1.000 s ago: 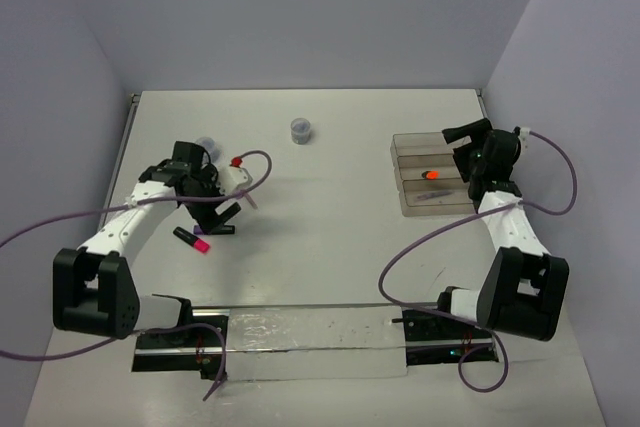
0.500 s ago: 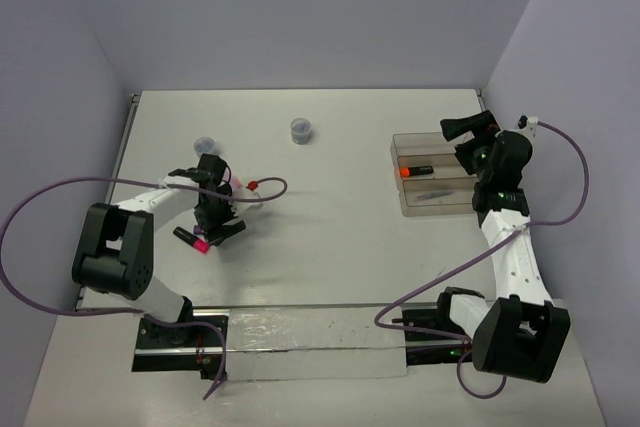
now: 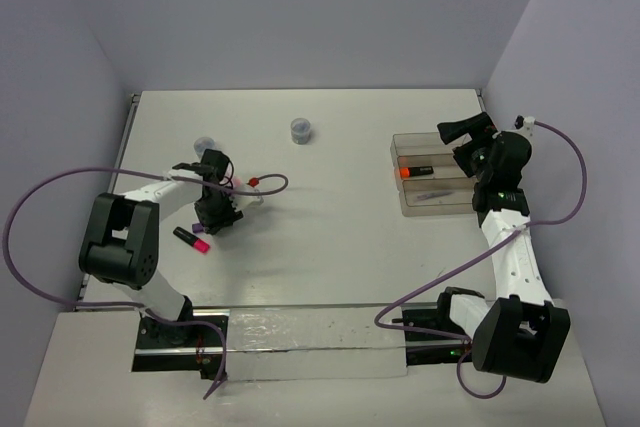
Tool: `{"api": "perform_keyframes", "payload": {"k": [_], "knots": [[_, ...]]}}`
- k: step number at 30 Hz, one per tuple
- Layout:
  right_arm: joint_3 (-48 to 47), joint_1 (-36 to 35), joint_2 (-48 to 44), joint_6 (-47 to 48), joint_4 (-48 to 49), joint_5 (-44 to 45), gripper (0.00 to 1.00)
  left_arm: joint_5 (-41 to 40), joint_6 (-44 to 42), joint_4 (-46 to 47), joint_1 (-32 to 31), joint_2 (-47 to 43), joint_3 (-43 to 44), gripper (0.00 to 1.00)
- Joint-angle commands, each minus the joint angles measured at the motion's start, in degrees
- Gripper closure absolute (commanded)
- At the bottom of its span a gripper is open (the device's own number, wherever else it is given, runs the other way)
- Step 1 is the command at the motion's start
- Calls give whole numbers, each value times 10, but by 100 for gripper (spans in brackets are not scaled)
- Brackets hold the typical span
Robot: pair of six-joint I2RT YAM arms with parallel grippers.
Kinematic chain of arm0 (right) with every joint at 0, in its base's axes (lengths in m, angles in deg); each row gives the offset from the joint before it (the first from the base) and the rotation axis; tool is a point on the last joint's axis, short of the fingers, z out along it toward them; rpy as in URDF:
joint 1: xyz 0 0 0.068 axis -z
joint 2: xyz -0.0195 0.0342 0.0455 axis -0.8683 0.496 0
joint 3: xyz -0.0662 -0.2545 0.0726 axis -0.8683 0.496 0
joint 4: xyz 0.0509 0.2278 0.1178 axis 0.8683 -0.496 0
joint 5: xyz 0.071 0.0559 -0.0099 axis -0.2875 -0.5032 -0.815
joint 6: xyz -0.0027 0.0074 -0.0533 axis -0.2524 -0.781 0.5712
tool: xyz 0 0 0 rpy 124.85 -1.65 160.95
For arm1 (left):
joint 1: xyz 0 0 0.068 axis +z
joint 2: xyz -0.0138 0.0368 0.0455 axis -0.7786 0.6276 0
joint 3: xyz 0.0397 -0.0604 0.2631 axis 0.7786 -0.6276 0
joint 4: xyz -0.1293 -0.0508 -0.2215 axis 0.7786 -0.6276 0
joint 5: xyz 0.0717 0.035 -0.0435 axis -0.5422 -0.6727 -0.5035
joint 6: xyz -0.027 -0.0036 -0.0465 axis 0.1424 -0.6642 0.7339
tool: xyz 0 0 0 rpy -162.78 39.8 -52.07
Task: Sort the stationery into containers
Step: Pick up the stationery from the center of the board, then place the stationery in the storage box.
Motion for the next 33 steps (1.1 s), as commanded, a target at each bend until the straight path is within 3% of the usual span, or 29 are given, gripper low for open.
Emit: {"api": "perform_keyframes", "payload": {"k": [1, 3, 6, 11, 14, 17, 19, 23, 28, 33], "knots": [[-17, -2, -20, 13, 3, -2, 6, -3, -5, 23, 3, 44, 10, 66], [-15, -2, -26, 9, 5, -4, 6, -2, 4, 25, 4, 52, 19, 87], [-17, -5, -31, 11, 1, -7, 7, -3, 35, 31, 3, 62, 41, 100], [-15, -48, -54, 41, -19, 6, 7, 28, 97, 11, 5, 65, 82, 100], [0, -122, -69, 43, -1, 20, 7, 82, 132, -30, 12, 28, 118, 100], [-3, -242, -53, 43, 29, 47, 7, 147, 166, -71, 18, -15, 172, 100], [-21, -327, -14, 35, 60, 62, 8, 204, 189, -99, 19, -48, 214, 100], [-77, -413, 97, 19, 107, 39, 10, 286, 244, -112, 19, -83, 269, 100], [-212, -505, 211, 28, 113, 35, 13, 274, 321, -84, 14, -106, 308, 100], [-309, -551, 300, 9, 120, 33, 16, 279, 346, -55, 13, -133, 303, 100]]}}
